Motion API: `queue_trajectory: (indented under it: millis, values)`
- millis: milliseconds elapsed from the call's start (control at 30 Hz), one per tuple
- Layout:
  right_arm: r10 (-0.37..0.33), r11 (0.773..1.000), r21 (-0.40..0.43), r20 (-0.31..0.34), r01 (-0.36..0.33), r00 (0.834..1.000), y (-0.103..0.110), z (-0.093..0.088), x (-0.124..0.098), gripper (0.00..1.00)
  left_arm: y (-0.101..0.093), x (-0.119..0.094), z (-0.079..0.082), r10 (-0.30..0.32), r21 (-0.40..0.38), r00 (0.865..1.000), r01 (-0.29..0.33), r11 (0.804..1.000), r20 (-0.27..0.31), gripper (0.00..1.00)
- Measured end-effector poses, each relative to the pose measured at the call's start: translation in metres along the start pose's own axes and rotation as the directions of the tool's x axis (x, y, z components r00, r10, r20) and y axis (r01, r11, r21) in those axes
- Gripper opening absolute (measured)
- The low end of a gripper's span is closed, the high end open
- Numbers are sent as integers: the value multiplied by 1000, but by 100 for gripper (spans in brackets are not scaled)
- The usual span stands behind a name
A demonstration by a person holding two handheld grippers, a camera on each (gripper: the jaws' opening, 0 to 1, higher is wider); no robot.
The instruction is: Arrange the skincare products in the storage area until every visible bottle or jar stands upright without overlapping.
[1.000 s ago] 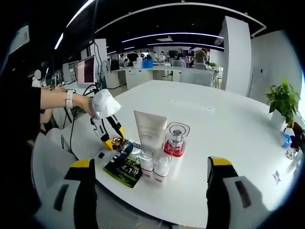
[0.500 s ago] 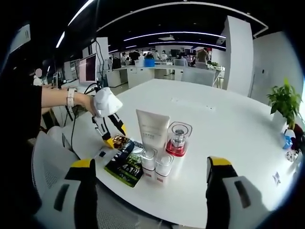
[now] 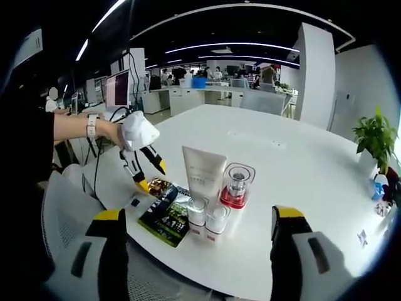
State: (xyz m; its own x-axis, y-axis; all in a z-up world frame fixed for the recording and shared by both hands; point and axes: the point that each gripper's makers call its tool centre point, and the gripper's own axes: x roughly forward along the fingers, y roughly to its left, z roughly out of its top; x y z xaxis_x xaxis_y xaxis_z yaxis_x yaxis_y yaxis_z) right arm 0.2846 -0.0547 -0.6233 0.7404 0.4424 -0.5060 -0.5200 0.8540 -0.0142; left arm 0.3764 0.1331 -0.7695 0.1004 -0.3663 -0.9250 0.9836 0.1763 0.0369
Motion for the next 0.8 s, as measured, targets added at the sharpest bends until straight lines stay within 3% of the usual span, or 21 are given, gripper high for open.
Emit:
queue_trajectory:
  millis: [367, 600, 700, 800]
  values:
    - [7, 1000, -3, 4, -7, 1000, 3, 1, 2, 96, 0, -34, 10, 95, -85, 990, -86, 993, 106, 54]
    - [12, 1000, -10, 6, -12, 1000, 4, 1, 1, 96, -10, -59, 19, 163, -212, 961, -115, 970, 222, 57]
    - [12, 1000, -11, 2, -12, 1000, 5, -1, 0, 96, -9, -70, 20, 224, -275, 938, -149, 950, 266, 65]
    - [18, 1000, -16, 1, -18, 1000, 7, 0, 0, 96, -12, -78, 17, 253, -307, 928, -165, 937, 275, 68]
